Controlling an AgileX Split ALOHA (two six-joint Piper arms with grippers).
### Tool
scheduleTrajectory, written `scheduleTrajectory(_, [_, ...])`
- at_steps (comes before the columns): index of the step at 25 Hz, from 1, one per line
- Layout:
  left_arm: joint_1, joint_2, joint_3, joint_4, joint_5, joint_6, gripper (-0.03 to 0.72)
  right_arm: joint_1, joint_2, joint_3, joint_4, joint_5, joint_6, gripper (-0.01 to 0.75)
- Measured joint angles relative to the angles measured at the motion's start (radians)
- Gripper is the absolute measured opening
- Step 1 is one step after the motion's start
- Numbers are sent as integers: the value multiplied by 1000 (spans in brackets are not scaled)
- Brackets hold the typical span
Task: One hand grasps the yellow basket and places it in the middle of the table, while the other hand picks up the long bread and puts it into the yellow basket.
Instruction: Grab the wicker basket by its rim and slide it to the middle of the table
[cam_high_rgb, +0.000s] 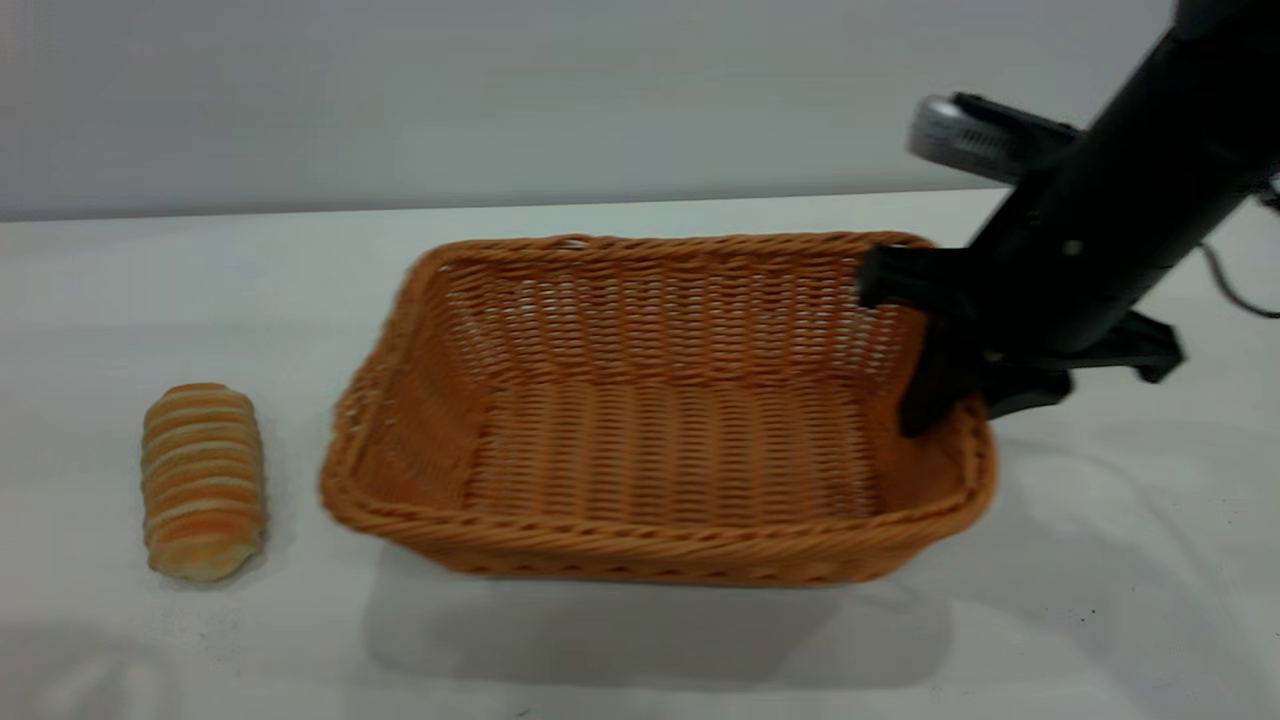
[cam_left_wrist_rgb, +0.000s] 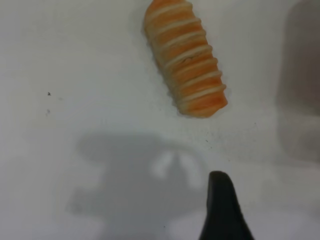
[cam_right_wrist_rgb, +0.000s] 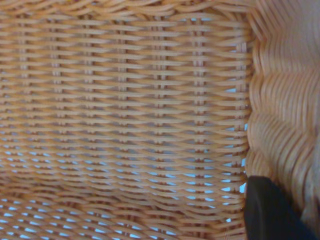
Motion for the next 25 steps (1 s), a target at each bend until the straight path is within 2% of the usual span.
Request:
scheduleTrajectory(6, [0, 0, 0, -5, 0, 0, 531, 49, 64, -32, 78, -21, -91, 62])
scheduleTrajectory(9, [0, 0, 0, -5, -4, 0, 531, 56, 76, -32, 100, -35, -121, 117])
scheduleTrajectory(11, [0, 0, 0, -5, -17, 0, 531, 56, 77, -32, 134, -60, -144, 195])
scheduleTrajectory(17, [0, 43, 0, -8, -41, 0, 531, 57, 63, -32, 161, -78, -241, 552])
scheduleTrajectory(19, [0, 83, 0, -9, -45, 0, 531, 57, 46, -32, 143, -64, -277, 644])
scheduleTrajectory(22, [0, 160, 0, -9, -72, 0, 531, 58, -1, -32, 97, -26, -302, 699])
scheduleTrajectory(25, [0, 232, -1, -10, -123, 0, 531, 58, -58, -32, 73, 11, -308, 705])
